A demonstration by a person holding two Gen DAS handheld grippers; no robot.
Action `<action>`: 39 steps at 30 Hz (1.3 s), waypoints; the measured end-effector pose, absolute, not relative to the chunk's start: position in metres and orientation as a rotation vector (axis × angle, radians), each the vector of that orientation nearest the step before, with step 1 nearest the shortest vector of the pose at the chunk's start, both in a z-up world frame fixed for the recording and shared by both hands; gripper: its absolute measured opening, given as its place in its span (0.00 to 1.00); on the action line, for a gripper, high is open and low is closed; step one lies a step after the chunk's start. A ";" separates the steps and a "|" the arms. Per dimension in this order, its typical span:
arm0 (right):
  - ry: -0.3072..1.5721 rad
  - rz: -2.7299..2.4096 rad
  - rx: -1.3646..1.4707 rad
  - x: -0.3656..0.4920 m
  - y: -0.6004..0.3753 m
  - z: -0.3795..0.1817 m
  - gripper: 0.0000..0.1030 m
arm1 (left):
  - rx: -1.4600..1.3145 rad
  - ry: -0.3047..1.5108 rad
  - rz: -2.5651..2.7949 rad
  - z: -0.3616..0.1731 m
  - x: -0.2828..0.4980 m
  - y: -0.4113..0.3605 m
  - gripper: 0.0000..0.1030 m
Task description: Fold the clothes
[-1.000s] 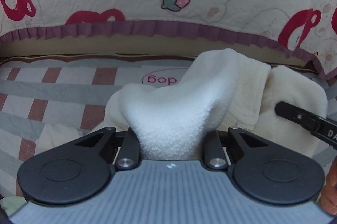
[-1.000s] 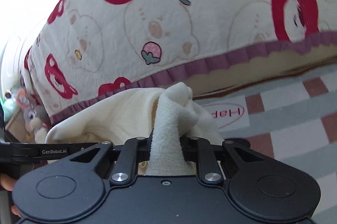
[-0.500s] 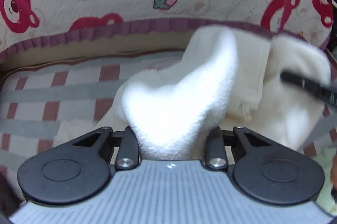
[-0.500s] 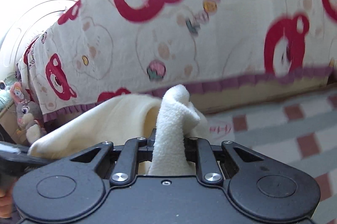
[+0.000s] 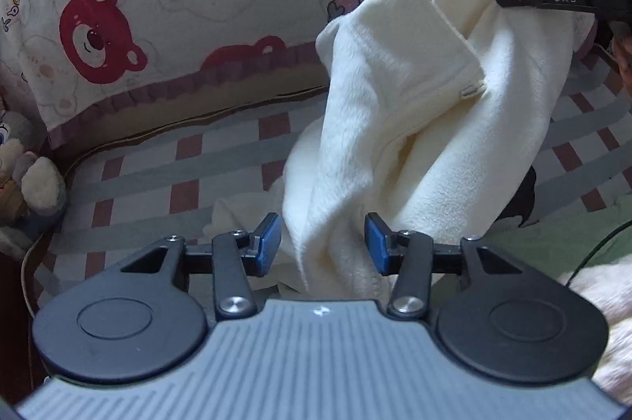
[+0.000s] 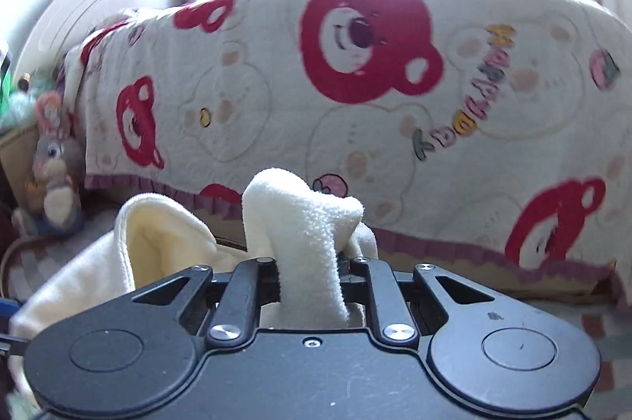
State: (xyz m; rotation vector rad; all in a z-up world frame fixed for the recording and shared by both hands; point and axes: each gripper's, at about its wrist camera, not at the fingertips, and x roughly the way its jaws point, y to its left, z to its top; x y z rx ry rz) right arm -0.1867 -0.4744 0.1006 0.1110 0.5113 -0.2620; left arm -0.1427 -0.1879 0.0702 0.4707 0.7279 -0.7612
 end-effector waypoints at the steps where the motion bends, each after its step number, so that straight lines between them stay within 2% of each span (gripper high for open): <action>1: 0.526 -0.252 0.088 -0.178 -0.471 0.100 0.17 | 0.470 0.680 -0.795 0.057 -0.138 -0.183 0.47; 5: 0.666 -0.260 -0.027 -0.133 -0.476 0.079 0.17 | 0.494 0.629 -0.843 -0.023 -0.090 -0.182 0.48; 9: 0.754 -0.286 -0.096 -0.108 -0.495 0.047 0.17 | 0.304 0.779 -0.836 -0.088 -0.030 -0.173 0.48; 12: 0.787 -0.343 -0.023 -0.084 -0.525 0.025 0.17 | 0.305 0.794 -0.916 -0.098 -0.015 -0.149 0.47; 14: 0.783 -0.400 0.132 -0.058 -0.544 0.013 0.17 | 0.319 0.794 -0.976 -0.102 -0.007 -0.132 0.48; 17: 0.788 -0.402 0.378 -0.057 -0.537 0.000 0.18 | 0.342 0.751 -1.004 -0.101 0.013 -0.094 0.47; 20: 0.707 -0.371 0.336 -0.054 -0.485 -0.014 0.18 | 0.421 0.700 -0.943 -0.100 0.032 -0.092 0.46; 23: 0.783 -0.277 0.309 -0.022 -0.452 -0.020 0.18 | 0.442 0.598 -0.799 -0.088 0.033 -0.092 0.45; 27: 0.752 -0.178 -0.001 -0.050 -0.417 0.019 0.18 | 0.213 0.576 -0.717 -0.070 0.011 -0.048 0.46; 31: 0.659 -0.148 -0.297 -0.105 -0.402 0.030 0.17 | 0.191 0.546 -0.589 -0.059 -0.041 -0.016 0.45; 34: 0.683 -0.111 -0.464 -0.148 -0.398 0.031 0.17 | 0.145 0.510 -0.536 -0.039 -0.077 0.000 0.46; 36: 0.693 -0.143 -0.538 -0.162 -0.403 0.040 0.16 | 0.092 0.487 -0.540 -0.023 -0.092 0.003 0.48; 39: 0.650 -0.212 -0.403 -0.169 -0.430 0.058 0.16 | 0.085 0.493 -0.592 -0.022 -0.093 -0.021 0.48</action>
